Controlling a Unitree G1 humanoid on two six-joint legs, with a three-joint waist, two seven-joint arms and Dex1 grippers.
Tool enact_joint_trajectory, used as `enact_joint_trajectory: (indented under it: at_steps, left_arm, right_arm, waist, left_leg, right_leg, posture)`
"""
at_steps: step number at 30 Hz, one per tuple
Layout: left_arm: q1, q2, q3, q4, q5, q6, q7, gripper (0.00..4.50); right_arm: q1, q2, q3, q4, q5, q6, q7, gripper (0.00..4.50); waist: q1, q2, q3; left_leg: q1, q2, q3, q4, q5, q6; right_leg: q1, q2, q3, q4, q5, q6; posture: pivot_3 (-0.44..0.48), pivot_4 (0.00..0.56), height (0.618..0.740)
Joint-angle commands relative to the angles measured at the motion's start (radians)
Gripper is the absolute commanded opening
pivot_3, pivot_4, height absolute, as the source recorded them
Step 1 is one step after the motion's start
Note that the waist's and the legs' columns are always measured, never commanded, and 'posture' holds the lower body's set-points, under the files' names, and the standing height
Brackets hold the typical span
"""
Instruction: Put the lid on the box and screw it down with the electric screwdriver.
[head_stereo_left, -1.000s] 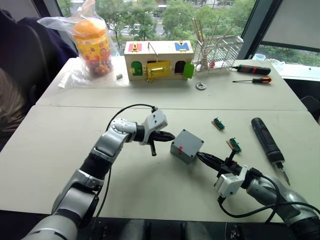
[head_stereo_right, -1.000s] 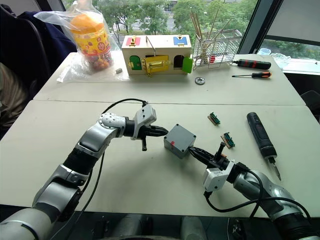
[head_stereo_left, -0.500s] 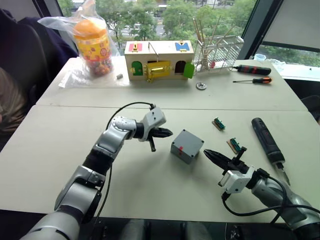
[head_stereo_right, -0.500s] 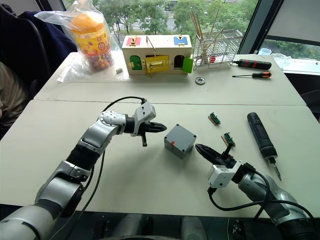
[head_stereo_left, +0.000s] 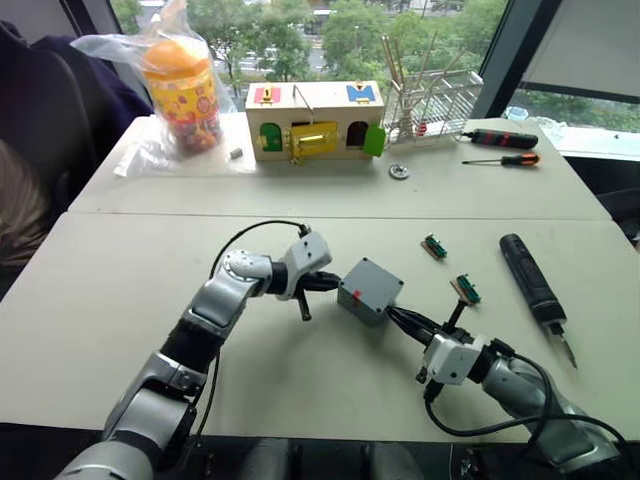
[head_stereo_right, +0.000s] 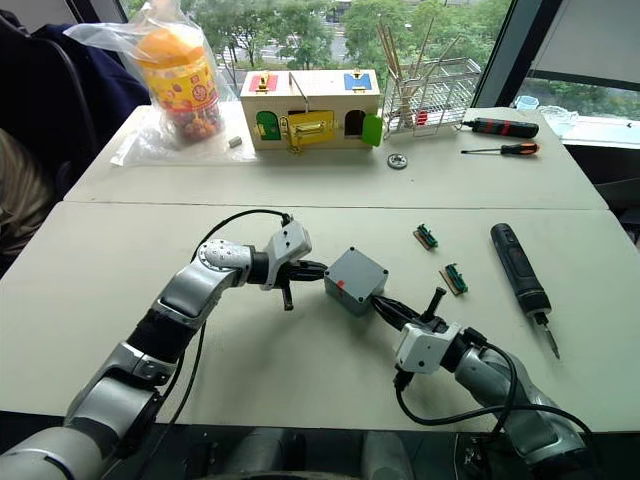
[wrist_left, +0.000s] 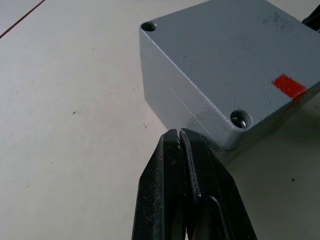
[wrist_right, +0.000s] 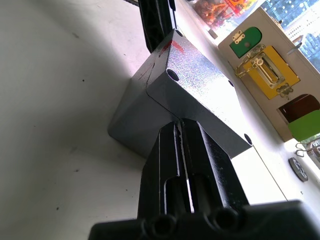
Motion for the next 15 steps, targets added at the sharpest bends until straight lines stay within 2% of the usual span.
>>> enact_joint_trajectory:
  at_steps: [1,7,15]
  left_arm:
    - [0.017,-0.011,-0.015,-0.084,-0.021,0.03,-0.002,0.0]
    - [0.053,-0.014,-0.017,-0.159,-0.036,0.083,0.004,0.0]
    - [0.051,-0.034,-0.01,-0.171,-0.048,0.104,0.006,0.0]
  right_arm:
    - [-0.036,0.005,0.004,0.02,0.006,-0.011,0.01,0.05]
    - [-0.085,-0.016,-0.005,0.093,0.017,-0.042,0.03,0.05]
    - [-0.126,-0.027,-0.012,0.146,0.021,-0.06,0.038,0.05]
  waist:
    - [0.002,0.0,0.0]
    - [0.004,0.0,0.0]
    - [0.003,0.0,0.0]
  left_leg:
    - [0.0,0.0,0.0,0.0,0.0,0.0]
    - [0.0,0.0,0.0,0.0,0.0,0.0]
    - [0.0,0.0,0.0,0.0,0.0,0.0]
  right_leg:
    - [0.0,0.0,0.0,0.0,0.0,0.0]
    - [0.0,0.0,0.0,0.0,0.0,0.0]
    - [0.0,0.0,0.0,0.0,0.0,0.0]
  posture:
    - [0.0,0.15,0.74]
    - [0.0,0.15,0.74]
    - [0.0,0.15,0.74]
